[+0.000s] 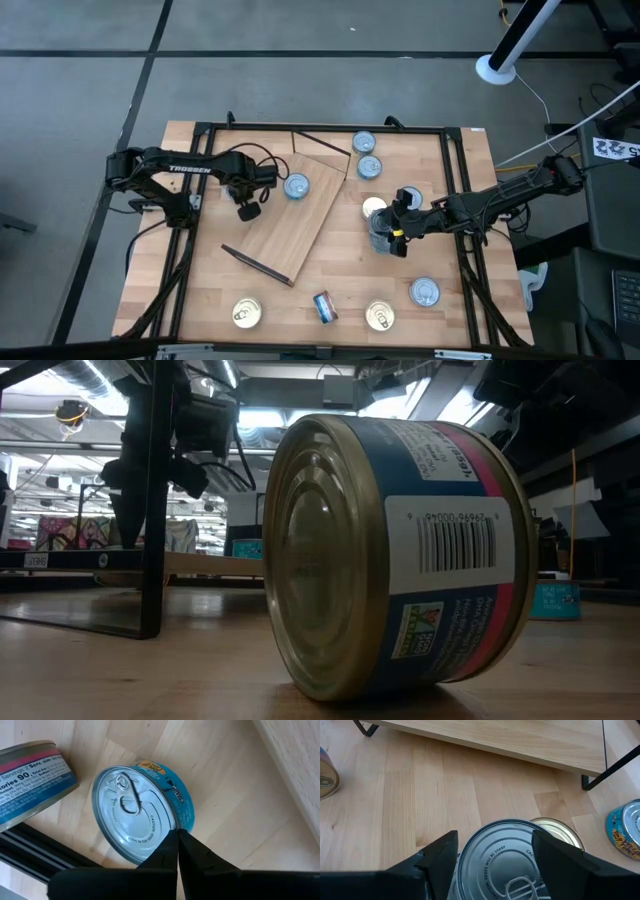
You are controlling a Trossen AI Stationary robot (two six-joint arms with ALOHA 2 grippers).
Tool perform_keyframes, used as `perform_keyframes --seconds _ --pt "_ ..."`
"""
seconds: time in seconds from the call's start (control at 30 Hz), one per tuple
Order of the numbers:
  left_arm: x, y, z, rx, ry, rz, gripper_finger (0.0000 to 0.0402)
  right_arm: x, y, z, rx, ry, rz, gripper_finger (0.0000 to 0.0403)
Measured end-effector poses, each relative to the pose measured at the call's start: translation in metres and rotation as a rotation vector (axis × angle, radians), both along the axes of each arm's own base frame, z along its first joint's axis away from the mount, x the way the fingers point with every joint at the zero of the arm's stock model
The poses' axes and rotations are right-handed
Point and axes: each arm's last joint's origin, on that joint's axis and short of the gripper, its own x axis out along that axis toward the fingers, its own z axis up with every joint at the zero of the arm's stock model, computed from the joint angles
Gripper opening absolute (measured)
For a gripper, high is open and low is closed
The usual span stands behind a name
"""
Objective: Stack canned seafood by type on shelf
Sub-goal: Stack the light blue tuna can on top of the light blue tuna can on the shelf
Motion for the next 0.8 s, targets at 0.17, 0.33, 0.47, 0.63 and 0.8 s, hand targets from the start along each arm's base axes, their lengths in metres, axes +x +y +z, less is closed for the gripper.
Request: perform_keyframes --seconds 0.17,0.33,0.47,0.63,0.8 --pt "0.001 -0.005 0.0 0.002 0.001 -0.026 0.0 0.0 0.0 0.0 0.0 0.0 0.0 0.0252" --pt "0.003 -0.012 0.0 0.008 0.001 -0.049 0.0 0.0 0.0 0.0 0.0 0.0 0.0 0.0252" --pt "0.003 -0.015 0.004 0.015 0.018 -0.057 0.0 0.0 0.0 0.0 0.0 0.0 0.0 0.0252" --pt "0.007 -0.015 0.019 0.054 0.018 -0.062 0.0 0.0 0.0 0.0 0.0 0.0 0.0 0.0252" --pt "0.016 -0.013 0.035 0.071 -0.036 -0.061 0.0 0.0 0.0 0.0 0.0 0.0 0.0 0.0252"
